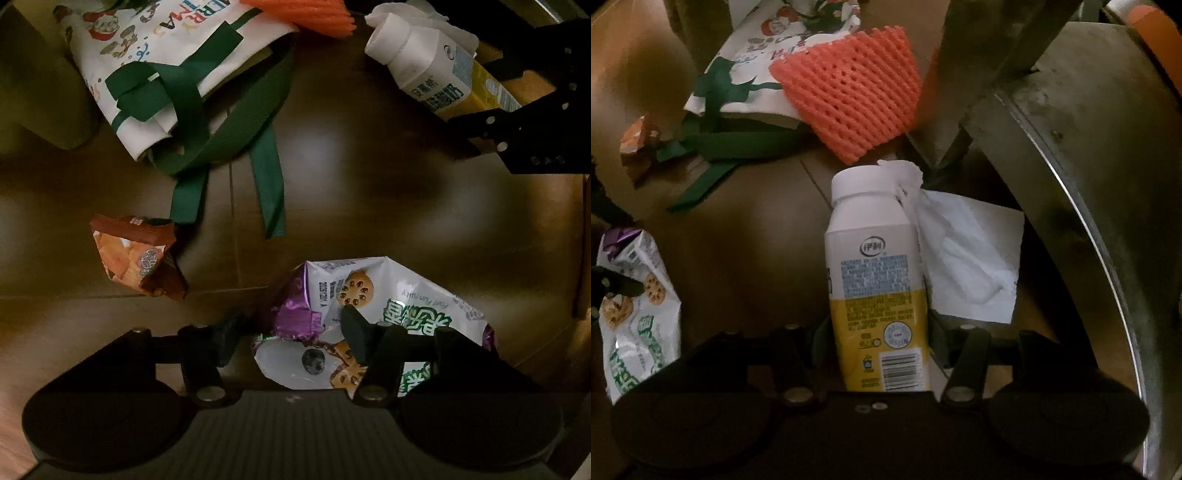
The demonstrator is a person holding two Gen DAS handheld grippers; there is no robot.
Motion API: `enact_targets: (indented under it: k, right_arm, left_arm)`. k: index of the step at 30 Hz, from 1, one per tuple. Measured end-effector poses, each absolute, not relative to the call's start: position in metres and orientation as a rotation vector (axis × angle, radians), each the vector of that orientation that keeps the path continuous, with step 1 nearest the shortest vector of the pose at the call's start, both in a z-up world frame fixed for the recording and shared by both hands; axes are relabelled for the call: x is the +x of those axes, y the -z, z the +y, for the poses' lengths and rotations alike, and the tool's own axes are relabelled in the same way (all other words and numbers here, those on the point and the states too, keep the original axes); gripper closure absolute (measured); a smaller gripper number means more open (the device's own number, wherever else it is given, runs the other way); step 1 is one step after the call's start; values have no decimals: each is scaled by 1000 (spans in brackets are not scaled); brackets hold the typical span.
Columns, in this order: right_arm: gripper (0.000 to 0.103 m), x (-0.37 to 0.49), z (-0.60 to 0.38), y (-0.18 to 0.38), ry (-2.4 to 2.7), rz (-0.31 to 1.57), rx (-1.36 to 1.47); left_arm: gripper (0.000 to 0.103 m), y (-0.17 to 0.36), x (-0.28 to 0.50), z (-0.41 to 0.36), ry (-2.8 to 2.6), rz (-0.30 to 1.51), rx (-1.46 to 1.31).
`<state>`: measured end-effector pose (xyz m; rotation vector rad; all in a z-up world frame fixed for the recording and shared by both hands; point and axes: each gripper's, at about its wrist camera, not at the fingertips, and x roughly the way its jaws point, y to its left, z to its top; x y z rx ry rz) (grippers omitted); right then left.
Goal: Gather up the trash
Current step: 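Grasp the yellow drink carton with the right tool while the left tool grasps the cookie wrapper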
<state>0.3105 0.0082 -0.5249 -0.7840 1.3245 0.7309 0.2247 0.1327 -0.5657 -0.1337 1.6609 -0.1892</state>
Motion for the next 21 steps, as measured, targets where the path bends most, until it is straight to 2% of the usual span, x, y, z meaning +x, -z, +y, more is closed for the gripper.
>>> enact_targets:
  k: [1, 2, 5, 13, 21]
  right_arm:
    - [51, 310, 10, 525, -723, 1322, -787]
    - [51, 308, 10, 525, -718, 1319, -795]
    - [51, 306, 10, 523, -714, 1319, -809]
    - [53, 284, 10, 497, -727, 1307, -794]
    - [54, 276, 4, 420, -712, 1263, -683]
  left_arm:
    - [53, 566, 224, 133, 191, 1656, -143]
    - [62, 565, 224, 134, 189, 1647, -147]
    - [68, 564, 226, 135, 178, 1640, -170]
    - [70, 543, 231, 141, 190, 1610, -191]
    - [70, 479, 239, 148, 226, 1552, -177]
